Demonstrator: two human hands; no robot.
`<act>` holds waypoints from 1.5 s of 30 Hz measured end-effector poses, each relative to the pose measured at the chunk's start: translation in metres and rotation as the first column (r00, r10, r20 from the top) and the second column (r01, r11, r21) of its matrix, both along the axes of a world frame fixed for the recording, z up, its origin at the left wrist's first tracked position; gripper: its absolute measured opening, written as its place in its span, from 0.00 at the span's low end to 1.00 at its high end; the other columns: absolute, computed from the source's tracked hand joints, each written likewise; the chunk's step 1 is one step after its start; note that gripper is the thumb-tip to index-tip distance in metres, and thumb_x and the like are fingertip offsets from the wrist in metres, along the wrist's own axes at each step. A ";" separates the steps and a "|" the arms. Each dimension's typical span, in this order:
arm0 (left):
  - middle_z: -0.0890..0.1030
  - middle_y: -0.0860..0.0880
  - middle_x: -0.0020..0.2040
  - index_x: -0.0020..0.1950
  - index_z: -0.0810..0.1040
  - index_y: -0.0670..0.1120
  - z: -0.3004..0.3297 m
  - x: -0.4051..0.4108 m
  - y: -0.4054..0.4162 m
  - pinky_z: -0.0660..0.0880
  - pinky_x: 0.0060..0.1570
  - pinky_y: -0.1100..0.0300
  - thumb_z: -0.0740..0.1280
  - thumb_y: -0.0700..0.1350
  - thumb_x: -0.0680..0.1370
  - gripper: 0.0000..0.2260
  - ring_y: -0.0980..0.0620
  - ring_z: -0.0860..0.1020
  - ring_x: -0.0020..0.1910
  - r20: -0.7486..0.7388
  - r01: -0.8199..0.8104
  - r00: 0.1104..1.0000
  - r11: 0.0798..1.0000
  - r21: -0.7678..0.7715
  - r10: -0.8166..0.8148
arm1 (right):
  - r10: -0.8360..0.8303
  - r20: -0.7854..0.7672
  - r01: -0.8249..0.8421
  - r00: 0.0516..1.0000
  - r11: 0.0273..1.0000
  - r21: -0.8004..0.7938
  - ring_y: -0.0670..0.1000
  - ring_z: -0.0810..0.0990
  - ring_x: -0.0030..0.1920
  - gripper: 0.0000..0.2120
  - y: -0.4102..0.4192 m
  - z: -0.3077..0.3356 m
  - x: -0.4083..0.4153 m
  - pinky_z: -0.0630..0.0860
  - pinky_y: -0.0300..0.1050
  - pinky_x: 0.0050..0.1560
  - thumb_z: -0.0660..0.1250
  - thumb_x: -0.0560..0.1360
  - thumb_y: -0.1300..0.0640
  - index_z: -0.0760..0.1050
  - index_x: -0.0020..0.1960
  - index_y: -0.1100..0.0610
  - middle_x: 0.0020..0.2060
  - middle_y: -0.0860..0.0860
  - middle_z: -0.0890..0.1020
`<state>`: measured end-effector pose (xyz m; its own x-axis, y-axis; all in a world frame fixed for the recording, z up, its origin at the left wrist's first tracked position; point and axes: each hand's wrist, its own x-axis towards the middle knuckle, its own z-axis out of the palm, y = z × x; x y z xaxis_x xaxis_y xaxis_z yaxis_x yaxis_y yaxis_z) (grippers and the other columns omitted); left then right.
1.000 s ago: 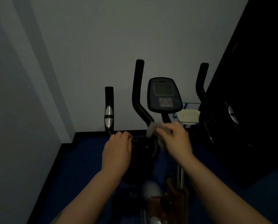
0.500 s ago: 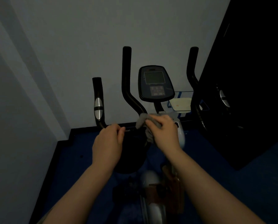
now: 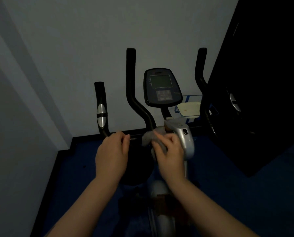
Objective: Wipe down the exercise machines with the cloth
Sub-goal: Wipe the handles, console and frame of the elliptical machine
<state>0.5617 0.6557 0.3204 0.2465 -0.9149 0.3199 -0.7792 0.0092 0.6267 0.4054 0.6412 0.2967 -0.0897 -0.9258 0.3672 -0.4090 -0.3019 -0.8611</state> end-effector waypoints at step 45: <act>0.74 0.52 0.38 0.44 0.79 0.49 0.006 -0.014 -0.009 0.70 0.34 0.55 0.59 0.52 0.78 0.12 0.53 0.71 0.37 0.298 0.137 0.945 0.991 0.012 -0.134 | -0.158 -0.274 0.103 0.949 0.974 -0.202 0.49 0.70 0.65 0.19 -0.017 -0.028 -0.073 0.69 0.39 0.64 0.64 0.78 0.62 0.74 0.67 0.51 0.63 0.50 0.72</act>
<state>0.5474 0.6471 0.3267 0.0131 -0.9297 0.3680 -0.9210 0.1321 0.3666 0.3321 0.6242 0.2689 -0.0711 -0.8273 0.5572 -0.6764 -0.3706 -0.6365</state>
